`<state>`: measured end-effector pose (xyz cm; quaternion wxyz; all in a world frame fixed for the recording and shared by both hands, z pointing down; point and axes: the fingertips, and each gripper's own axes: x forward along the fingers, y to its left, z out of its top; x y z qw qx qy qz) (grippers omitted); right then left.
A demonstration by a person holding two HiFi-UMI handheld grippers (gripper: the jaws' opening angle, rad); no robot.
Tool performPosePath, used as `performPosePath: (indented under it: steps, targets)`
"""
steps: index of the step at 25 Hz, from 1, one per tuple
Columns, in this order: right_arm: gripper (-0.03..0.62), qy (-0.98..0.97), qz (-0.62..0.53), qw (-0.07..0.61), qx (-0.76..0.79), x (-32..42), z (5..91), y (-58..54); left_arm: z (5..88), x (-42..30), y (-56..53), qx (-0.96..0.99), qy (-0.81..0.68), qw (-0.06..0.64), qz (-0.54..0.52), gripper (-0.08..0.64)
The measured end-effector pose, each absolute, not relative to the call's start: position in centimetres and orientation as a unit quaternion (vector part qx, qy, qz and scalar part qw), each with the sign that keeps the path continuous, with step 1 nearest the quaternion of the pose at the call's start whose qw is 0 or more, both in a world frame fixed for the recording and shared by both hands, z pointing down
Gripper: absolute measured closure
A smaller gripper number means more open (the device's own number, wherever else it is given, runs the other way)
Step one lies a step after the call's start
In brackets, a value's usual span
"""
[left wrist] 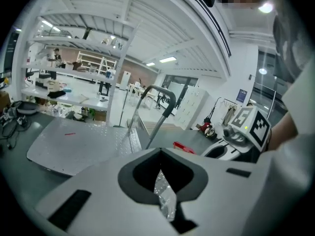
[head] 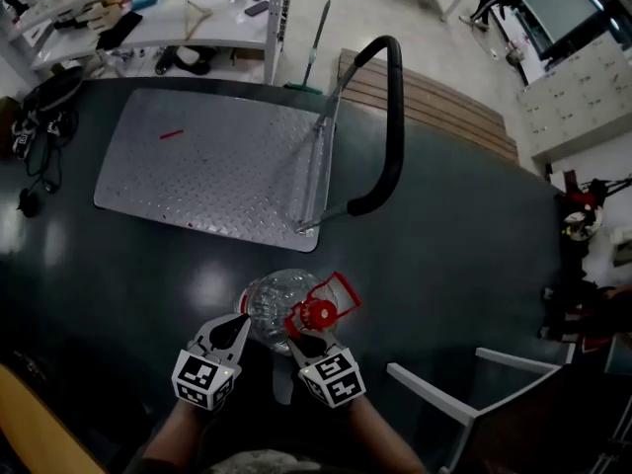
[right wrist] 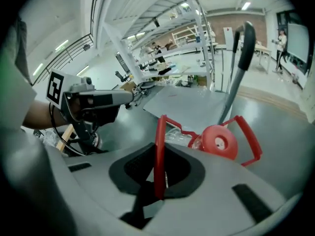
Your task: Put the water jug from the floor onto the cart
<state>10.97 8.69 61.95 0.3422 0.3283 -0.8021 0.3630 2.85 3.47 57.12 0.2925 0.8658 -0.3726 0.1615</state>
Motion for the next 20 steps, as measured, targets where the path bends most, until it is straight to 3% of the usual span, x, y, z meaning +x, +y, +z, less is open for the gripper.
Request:
performPosePath:
  steps: [12,20]
  targets:
    - [0.561,-0.857,0.259,0.318,0.313,2.2,52.1,1.4,48.7,-7.8,2.1,0.856,-0.447,0.241,0.102,0.554]
    - [0.560,-0.866,0.237,0.304,0.318,-0.6,51.1,-4.2,48.3,-11.4,0.0,0.840,-0.479,0.234,0.099,0.552]
